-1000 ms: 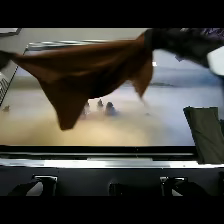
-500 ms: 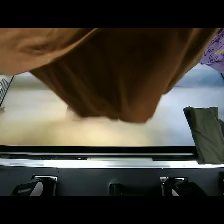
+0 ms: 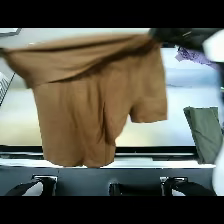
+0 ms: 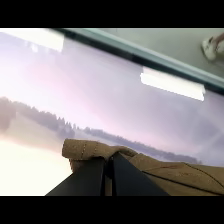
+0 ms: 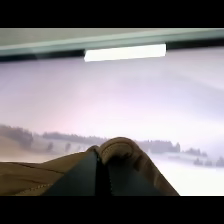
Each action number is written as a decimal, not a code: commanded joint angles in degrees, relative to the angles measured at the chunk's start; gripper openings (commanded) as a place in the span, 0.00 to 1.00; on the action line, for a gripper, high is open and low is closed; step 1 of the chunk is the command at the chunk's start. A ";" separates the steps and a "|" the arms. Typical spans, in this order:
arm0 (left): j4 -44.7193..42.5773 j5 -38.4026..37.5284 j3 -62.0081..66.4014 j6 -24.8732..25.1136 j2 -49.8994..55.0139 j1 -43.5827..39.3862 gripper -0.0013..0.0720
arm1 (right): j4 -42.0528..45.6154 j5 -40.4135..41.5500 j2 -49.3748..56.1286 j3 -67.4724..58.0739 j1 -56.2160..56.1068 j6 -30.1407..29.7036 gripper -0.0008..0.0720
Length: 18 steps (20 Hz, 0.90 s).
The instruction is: Fold the clothes and pants, and hang the long-sleeved shirts on hangers.
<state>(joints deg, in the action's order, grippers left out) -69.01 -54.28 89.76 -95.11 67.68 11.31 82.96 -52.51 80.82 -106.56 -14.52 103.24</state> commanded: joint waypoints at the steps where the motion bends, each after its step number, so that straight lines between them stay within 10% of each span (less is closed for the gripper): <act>1: -0.02 3.82 -0.35 0.59 17.57 -1.95 0.04 | -0.28 -1.09 16.33 -0.07 0.02 6.25 0.05; 14: 3.23 6.32 0.11 0.35 32.57 -4.72 0.04 | -6.25 1.16 30.64 -0.09 0.04 11.50 0.09; 15: 3.21 4.46 1.07 -0.24 32.57 -4.48 0.15 | -6.23 1.16 29.97 -0.09 0.04 11.43 0.18; 17: 3.21 -1.88 4.26 -1.25 32.35 -3.10 1.00 | -4.48 0.68 27.89 -0.28 0.22 10.95 0.32; 18: 3.15 -6.16 6.05 -1.27 31.67 -1.99 0.99 | -4.15 -0.85 26.47 -0.66 1.14 10.95 0.54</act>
<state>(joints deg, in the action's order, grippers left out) -66.06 -51.99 92.51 -95.37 99.98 7.62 77.54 -51.64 109.62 -106.78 -14.20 114.65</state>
